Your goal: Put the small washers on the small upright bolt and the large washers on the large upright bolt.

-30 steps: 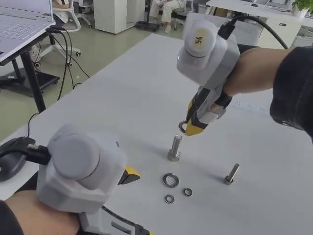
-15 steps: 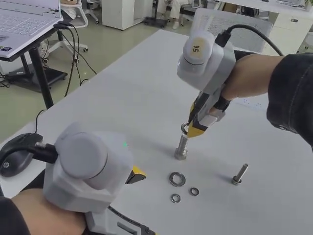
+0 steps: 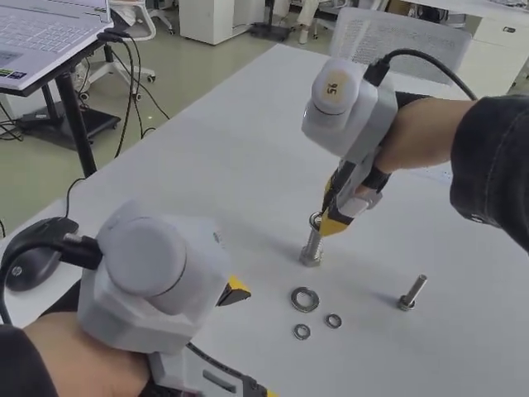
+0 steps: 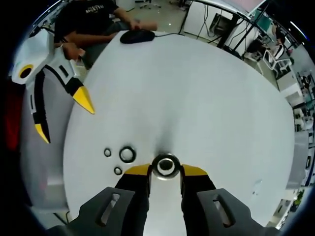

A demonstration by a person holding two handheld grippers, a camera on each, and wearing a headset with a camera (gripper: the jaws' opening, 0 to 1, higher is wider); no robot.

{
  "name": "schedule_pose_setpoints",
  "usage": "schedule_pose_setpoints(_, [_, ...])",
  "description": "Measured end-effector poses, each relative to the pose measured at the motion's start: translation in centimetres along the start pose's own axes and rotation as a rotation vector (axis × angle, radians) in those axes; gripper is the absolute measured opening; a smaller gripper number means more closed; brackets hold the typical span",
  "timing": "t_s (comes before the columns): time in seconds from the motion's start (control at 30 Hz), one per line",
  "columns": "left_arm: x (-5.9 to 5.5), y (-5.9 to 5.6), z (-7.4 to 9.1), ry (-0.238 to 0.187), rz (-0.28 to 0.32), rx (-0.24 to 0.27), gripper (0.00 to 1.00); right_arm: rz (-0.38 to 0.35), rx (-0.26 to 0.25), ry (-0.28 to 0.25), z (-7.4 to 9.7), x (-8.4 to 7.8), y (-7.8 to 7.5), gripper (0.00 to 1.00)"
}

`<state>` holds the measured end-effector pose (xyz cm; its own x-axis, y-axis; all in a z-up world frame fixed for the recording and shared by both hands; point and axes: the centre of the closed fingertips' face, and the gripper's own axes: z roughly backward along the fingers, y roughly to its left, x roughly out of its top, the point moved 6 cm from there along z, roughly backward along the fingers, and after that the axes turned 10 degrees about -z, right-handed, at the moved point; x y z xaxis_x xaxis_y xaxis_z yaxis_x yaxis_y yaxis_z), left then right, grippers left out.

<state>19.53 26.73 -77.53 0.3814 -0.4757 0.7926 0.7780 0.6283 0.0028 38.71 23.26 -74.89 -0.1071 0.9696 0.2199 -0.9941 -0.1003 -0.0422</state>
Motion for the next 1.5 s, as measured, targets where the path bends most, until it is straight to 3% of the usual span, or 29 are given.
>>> schedule_pose_setpoints(0.83, [-0.6, -0.8, 0.3, -0.003, 0.004, -0.006, 0.8, -0.003, 0.01, 0.012, -1.1, -0.1, 1.0, 0.25])
schedule_pose_setpoints(1.23, [-0.5, -0.8, 0.5, -0.005, 0.006, -0.008, 0.8, 0.066, -0.017, 0.079, -1.2, 0.5, 1.4, 0.24])
schedule_pose_setpoints(1.5, [-0.4, -0.7, 0.5, -0.008, 0.008, -0.007, 0.8, 0.058, -0.003, 0.097, -1.8, 0.6, 1.1, 0.24])
